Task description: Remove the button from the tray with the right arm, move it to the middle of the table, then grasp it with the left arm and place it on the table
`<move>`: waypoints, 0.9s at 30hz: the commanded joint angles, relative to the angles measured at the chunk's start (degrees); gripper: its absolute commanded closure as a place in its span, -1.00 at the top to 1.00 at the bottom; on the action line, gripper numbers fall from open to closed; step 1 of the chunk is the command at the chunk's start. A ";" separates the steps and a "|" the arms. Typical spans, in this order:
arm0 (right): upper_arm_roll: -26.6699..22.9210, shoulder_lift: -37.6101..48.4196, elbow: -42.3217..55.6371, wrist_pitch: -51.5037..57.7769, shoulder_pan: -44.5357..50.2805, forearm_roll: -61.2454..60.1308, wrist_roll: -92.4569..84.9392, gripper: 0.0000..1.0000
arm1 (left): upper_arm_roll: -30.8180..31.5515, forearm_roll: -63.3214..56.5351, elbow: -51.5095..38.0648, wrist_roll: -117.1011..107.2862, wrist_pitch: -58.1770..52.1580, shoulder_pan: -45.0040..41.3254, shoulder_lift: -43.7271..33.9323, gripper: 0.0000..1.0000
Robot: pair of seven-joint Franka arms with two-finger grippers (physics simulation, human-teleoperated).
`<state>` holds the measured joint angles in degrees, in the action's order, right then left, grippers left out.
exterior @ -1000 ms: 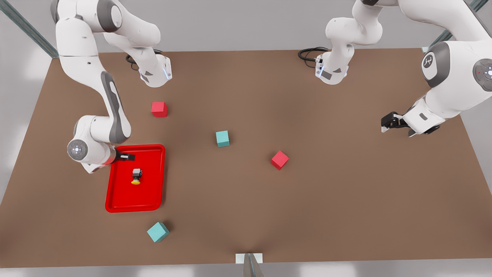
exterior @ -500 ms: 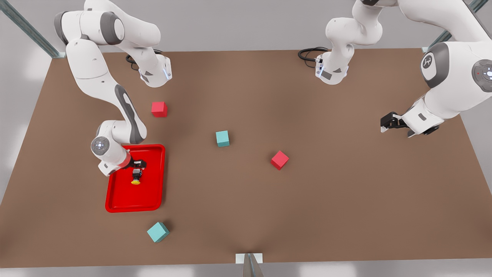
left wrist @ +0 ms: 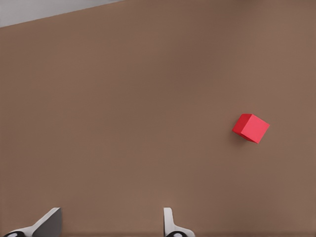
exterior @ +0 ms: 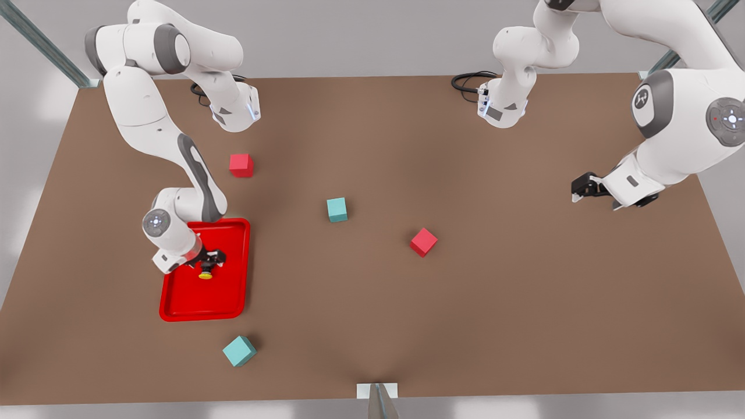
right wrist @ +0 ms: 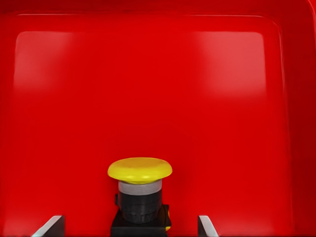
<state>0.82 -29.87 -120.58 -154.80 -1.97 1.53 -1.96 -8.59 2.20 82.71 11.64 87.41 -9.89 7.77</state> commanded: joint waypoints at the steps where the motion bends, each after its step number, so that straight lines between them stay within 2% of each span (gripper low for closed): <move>1: 0.15 0.25 -1.14 -0.24 -0.14 -0.38 -1.47 1.00 | -0.02 -0.09 0.00 0.13 0.04 0.04 -0.04 1.00; 17: 0.06 0.08 -0.71 -0.24 -0.31 -0.38 2.04 1.00 | -0.02 -0.09 0.00 0.22 0.13 0.13 0.22 1.00; 18: 0.06 0.08 -0.71 -0.24 -0.31 -0.38 2.04 0.94 | -0.02 0.00 0.00 0.22 0.13 0.13 0.22 1.00; 19: 0.15 0.08 -0.71 -0.24 -0.31 -0.38 1.87 0.71 | -0.02 0.00 -0.09 0.22 0.13 0.13 0.22 1.00; 21: 0.06 0.08 -0.62 -0.24 -0.31 -0.38 1.87 0.51 | -0.02 -0.09 0.00 0.22 0.13 0.13 0.22 1.00; 24: 0.06 0.08 -0.62 -0.15 -0.31 -0.38 1.87 0.45 | -0.02 0.00 0.00 0.22 0.13 0.22 0.22 1.00; 27: 0.06 0.08 -0.62 -0.06 -0.23 -0.38 1.87 0.50 | -0.02 0.00 0.00 0.13 0.13 0.13 0.22 1.00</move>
<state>0.88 -29.84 -121.20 -154.99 -2.21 1.21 -0.70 -8.59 2.19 82.73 11.80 87.55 -9.75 8.08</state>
